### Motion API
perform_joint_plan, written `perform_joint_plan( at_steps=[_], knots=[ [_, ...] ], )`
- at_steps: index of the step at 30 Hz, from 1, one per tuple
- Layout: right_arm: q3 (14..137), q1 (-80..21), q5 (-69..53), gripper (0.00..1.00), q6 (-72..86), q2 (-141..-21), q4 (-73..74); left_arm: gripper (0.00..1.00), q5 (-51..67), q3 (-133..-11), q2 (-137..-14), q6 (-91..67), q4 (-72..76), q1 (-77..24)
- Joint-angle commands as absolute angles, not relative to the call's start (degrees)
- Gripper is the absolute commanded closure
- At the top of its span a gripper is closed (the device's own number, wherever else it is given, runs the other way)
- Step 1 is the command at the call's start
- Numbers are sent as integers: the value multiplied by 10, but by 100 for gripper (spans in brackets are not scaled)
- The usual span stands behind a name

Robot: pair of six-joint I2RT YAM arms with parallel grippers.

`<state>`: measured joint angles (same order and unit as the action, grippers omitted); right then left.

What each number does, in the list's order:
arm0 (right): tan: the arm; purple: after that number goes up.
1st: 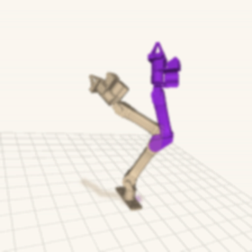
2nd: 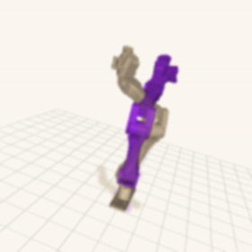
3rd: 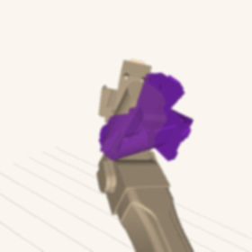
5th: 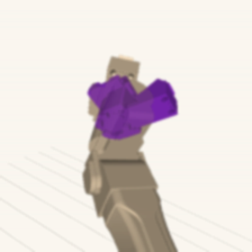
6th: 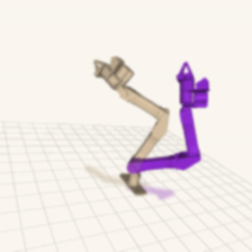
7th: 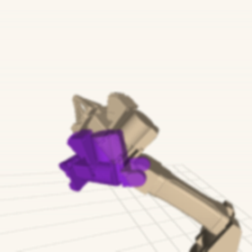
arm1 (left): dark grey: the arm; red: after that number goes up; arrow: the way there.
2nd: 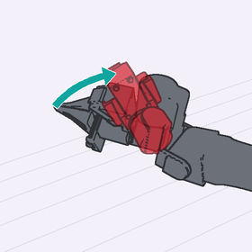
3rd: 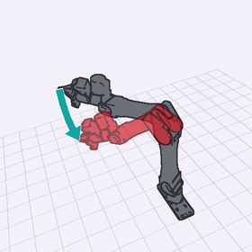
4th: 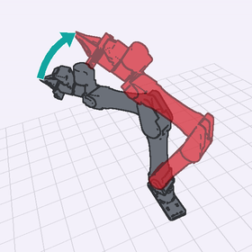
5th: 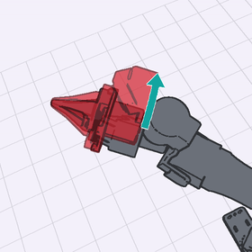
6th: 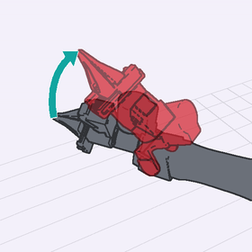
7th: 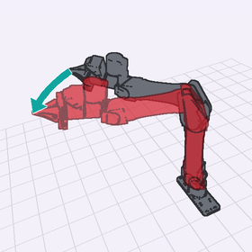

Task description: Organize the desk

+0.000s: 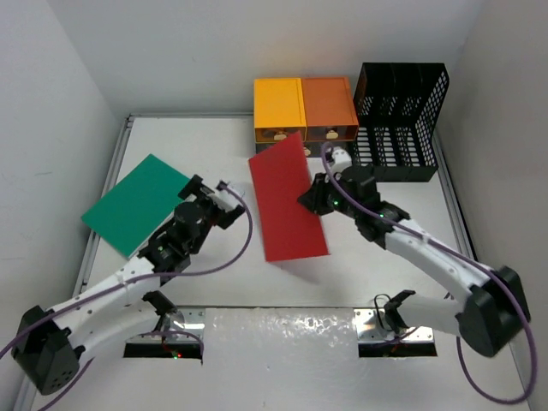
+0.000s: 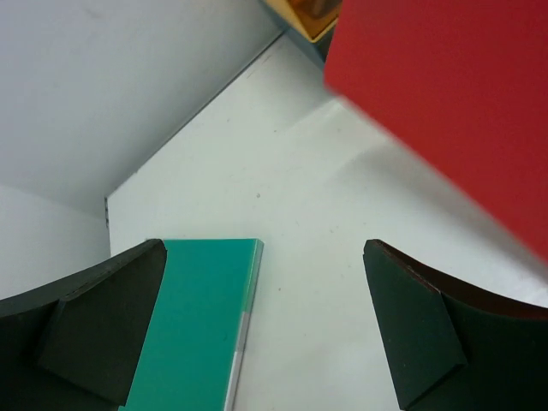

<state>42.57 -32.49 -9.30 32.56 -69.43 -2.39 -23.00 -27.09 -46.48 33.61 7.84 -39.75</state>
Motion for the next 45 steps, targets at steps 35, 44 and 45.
perform_joint_plan(
  at_steps=[35, 44, 45],
  knots=[
    [788, -51, 159, 100, -14, -735, -85, 0, -225, -341, -604, 242, 78, -234],
    [803, -43, 105, 100, -25, -741, -81, 1, -241, -346, -625, 250, 86, -219],
    [808, -42, 109, 100, -28, -745, -78, 0, -242, -347, -626, 251, 87, -217]
  ],
)
